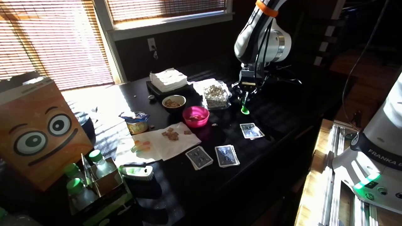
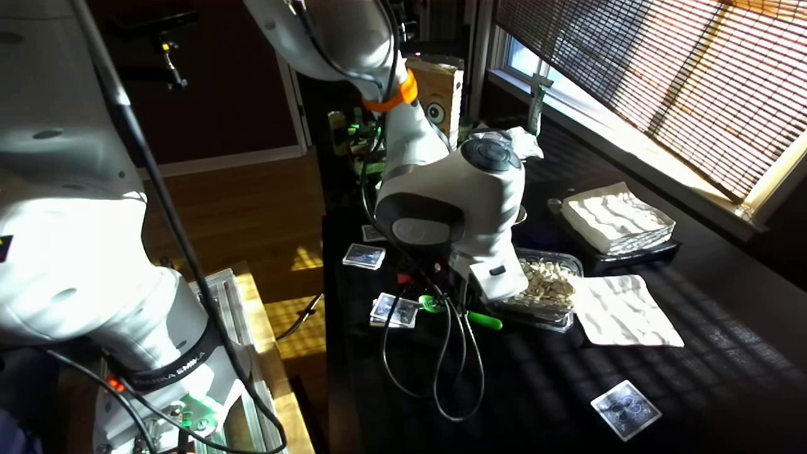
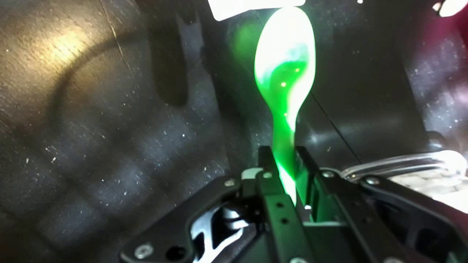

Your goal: Transfer a spoonful of contents from the transparent bowl to the pink bowl

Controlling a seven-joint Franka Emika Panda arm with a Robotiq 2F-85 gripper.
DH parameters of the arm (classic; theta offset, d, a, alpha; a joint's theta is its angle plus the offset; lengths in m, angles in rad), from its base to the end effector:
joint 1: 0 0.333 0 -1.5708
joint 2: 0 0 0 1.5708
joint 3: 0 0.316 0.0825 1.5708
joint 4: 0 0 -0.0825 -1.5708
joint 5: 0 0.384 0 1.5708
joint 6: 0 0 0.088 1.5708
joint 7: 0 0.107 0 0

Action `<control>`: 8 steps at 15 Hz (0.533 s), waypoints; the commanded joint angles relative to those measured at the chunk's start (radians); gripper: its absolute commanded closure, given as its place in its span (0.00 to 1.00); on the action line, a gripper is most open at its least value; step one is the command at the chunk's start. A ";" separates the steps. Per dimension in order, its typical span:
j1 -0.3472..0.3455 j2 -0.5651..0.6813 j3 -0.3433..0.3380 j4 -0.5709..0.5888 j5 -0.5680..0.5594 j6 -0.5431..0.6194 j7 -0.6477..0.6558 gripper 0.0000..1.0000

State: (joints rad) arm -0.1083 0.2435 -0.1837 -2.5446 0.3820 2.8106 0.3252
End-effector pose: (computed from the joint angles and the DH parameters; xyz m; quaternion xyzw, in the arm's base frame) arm 0.4288 -0.1521 0.1846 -0.8835 0.4661 -0.0161 0.0427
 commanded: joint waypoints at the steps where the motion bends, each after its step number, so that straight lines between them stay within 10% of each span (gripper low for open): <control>1: -0.020 0.059 0.027 0.030 0.016 -0.004 0.017 0.95; 8: -0.042 0.076 0.085 0.044 0.051 0.000 -0.010 0.32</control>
State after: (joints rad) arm -0.1295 0.3197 -0.1270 -2.5139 0.4001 2.8130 0.3296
